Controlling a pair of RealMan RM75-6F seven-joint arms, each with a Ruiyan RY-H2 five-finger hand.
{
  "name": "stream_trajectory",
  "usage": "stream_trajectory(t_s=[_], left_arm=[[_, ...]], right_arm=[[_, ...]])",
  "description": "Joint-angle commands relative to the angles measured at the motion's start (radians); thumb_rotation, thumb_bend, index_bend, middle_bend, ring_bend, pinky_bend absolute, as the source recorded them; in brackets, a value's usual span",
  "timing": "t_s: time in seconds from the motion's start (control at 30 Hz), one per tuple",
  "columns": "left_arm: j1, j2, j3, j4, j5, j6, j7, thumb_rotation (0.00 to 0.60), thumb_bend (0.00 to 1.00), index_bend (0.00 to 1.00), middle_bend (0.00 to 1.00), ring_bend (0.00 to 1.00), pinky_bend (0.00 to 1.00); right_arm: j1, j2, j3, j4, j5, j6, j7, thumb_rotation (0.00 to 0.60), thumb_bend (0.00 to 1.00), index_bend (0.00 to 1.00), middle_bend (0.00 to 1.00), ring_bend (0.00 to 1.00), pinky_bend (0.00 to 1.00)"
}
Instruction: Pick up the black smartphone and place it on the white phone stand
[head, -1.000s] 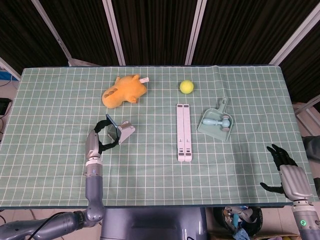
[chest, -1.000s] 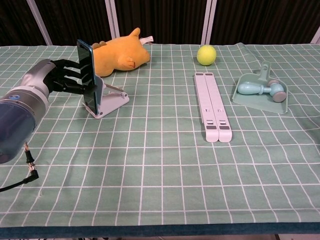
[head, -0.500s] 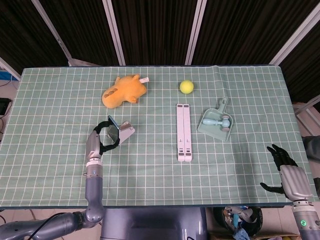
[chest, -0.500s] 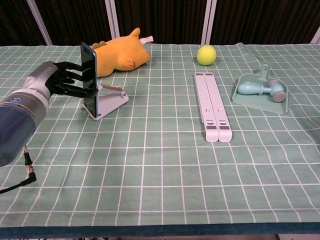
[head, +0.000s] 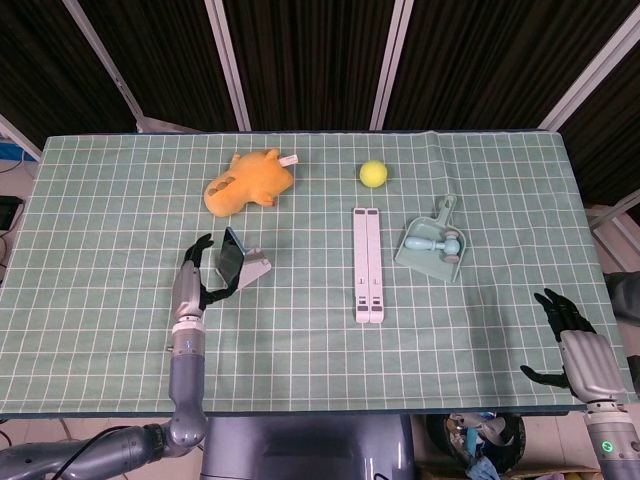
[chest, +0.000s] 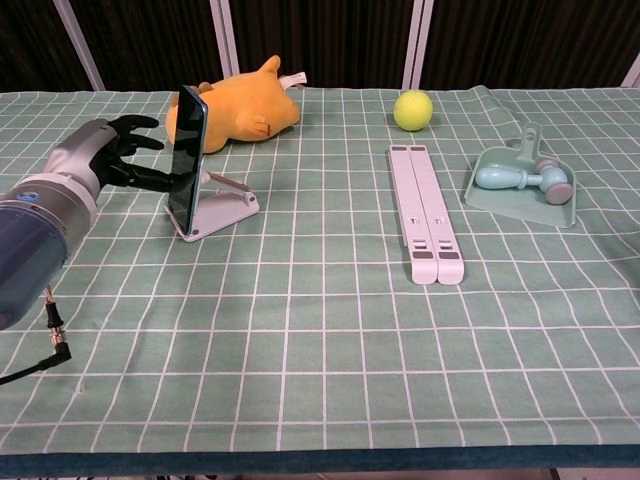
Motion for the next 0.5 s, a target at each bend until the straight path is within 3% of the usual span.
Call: stream_trajectory(t_s=[0.03, 0.3, 0.5], left_arm=[[0.001, 0.003, -0.002, -0.005, -0.001, -0.001, 0.002, 0.600, 0.23, 0.08, 0.13, 0.01, 0.07], [0.014, 0.027, 0.003, -0.058, 0.025, 0.013, -0.002, 0.600, 0.23, 0.05, 0.09, 0.00, 0.05], [0.071, 0.129, 0.071, -0.192, 0.127, 0.054, 0.003, 0.600, 0.23, 0.03, 0.07, 0.00, 0.02]], right_arm=[[0.000, 0.000, 0.000, 0.000, 0.000, 0.000, 0.000, 0.600, 0.10, 0.00, 0.00, 0.00, 0.21], [-0.001, -0.001, 0.000, 0.002, -0.001, 0.002, -0.001, 0.600, 0.10, 0.00, 0.00, 0.00, 0.21], [-0.001, -0.001, 0.000, 0.006, -0.004, 0.006, -0.002, 0.600, 0.10, 0.00, 0.00, 0.00, 0.21]])
